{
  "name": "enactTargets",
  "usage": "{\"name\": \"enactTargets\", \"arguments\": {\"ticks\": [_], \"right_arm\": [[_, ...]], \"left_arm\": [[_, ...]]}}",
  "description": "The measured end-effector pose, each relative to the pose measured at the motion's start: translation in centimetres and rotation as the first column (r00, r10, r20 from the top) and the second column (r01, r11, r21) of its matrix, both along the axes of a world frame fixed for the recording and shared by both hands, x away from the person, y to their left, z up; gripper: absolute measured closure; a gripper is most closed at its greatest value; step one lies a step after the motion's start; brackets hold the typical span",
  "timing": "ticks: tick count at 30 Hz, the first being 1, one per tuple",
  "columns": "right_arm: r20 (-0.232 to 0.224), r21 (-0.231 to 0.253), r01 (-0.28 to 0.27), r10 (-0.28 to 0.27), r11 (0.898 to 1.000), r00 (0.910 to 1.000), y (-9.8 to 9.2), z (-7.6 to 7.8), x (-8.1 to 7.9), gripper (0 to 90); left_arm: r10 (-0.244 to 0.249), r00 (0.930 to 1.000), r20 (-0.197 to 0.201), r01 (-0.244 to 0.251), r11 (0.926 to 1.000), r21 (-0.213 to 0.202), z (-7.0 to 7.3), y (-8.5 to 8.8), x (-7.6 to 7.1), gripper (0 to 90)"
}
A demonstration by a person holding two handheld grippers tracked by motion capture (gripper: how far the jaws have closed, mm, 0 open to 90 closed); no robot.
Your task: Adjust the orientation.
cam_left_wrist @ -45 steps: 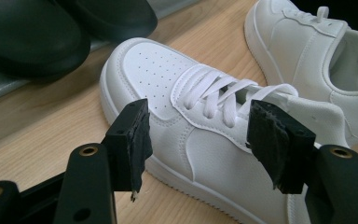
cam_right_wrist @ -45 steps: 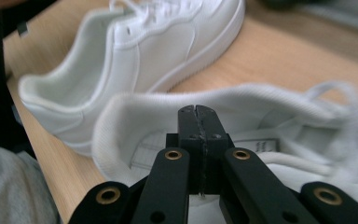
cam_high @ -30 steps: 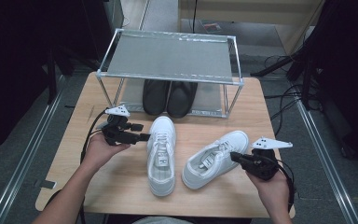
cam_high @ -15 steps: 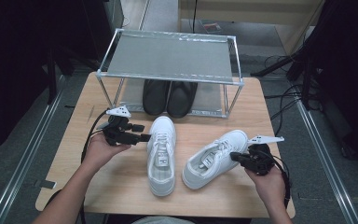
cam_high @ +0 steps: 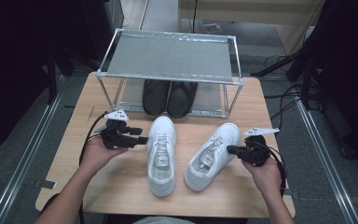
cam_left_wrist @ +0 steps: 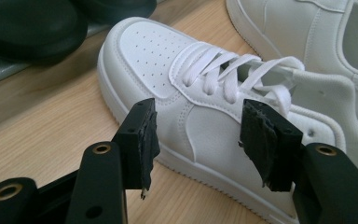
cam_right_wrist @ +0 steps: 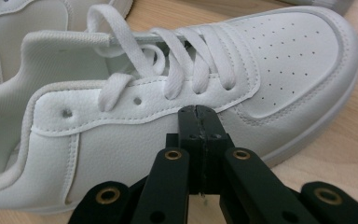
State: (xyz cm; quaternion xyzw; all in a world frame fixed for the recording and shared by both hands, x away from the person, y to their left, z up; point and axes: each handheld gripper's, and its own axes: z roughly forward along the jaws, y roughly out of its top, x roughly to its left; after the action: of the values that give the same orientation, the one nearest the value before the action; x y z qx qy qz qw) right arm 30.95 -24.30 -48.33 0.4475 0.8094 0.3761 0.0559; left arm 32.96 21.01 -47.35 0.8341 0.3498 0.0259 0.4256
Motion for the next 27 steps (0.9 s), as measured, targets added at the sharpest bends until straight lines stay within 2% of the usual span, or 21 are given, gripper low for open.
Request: {"name": "enactTargets", "arguments": {"ticks": [8,13,17,21,23,27], "right_arm": [[0.013,-0.003,-0.022,0.022,1.000,0.9997,1.2,0.0,1.6,90.0],[0.002,0.005,-0.026,0.026,1.000,0.9996,1.9,0.0,2.5,90.0],[0.015,0.000,-0.038,0.038,0.999,0.9991,3.0,-0.1,3.2,90.0],[0.022,0.001,-0.053,0.053,0.999,0.9983,4.0,-0.1,3.8,90.0],[0.014,0.013,-0.052,0.052,0.999,0.9986,4.0,-0.1,4.0,90.0],[0.025,-0.001,-0.068,0.068,0.998,0.9974,3.8,0.2,3.7,90.0]], "left_arm": [[0.021,0.9998,0.000,-0.021,0.9997,-0.010,-0.3,0.6,-0.4,46.4],[0.010,0.9999,-0.003,-0.010,0.9998,-0.018,-0.5,0.7,-0.7,53.5],[0.006,1.0000,-0.002,-0.006,0.9996,-0.029,-0.6,0.8,-0.9,56.3],[0.007,0.9996,-0.026,-0.008,0.9993,-0.035,-1.0,1.1,-1.0,63.9],[0.015,0.9991,-0.041,-0.016,0.9993,-0.035,-1.2,1.3,-1.0,68.5],[0.019,0.9993,-0.031,-0.020,0.9991,-0.037,-1.2,1.3,-1.1,71.9]]}}
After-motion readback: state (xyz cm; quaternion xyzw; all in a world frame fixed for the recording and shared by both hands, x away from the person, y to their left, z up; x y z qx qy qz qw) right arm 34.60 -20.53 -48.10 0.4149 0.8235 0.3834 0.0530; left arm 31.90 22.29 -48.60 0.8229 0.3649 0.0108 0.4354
